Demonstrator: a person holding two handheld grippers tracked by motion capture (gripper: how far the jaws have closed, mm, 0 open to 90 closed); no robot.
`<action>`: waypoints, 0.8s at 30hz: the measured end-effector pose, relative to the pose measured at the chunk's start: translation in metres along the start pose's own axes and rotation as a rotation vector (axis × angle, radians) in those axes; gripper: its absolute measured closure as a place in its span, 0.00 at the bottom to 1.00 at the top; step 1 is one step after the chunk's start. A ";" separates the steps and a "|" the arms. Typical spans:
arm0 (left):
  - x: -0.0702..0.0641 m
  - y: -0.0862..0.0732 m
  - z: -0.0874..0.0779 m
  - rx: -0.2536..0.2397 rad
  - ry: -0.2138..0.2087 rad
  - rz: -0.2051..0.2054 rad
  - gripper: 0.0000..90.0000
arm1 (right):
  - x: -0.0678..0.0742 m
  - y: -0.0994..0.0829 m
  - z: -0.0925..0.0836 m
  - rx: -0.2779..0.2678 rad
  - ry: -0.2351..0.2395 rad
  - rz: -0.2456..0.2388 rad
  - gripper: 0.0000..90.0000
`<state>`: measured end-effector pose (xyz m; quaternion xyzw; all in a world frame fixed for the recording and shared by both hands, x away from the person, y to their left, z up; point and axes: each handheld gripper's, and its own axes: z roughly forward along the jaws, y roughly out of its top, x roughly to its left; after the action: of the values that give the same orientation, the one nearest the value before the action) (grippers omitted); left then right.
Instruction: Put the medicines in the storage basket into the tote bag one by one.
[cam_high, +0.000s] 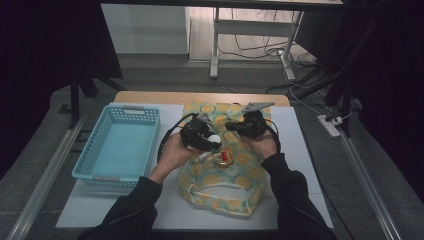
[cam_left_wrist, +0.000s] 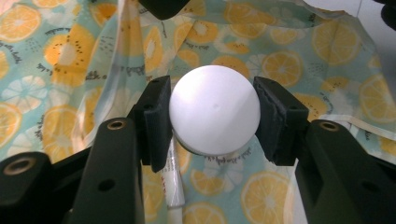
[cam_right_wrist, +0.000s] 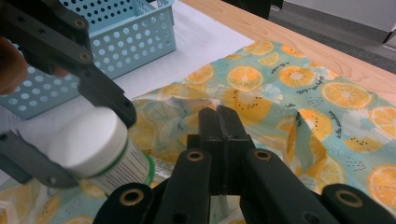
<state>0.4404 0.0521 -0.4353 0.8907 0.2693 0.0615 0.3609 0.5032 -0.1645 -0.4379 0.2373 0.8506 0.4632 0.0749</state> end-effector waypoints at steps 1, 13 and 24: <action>0.000 0.000 0.002 0.001 -0.001 0.001 0.56 | 0.000 0.000 0.000 -0.002 0.001 0.000 1.00; -0.005 0.008 0.027 0.014 0.006 0.020 0.56 | 0.000 -0.001 0.001 -0.001 -0.004 0.000 1.00; -0.003 0.005 0.046 0.037 0.012 0.020 0.56 | -0.001 -0.002 0.003 0.004 -0.005 0.001 1.00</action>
<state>0.4542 0.0192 -0.4649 0.8995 0.2638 0.0651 0.3421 0.5040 -0.1642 -0.4414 0.2392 0.8511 0.4610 0.0764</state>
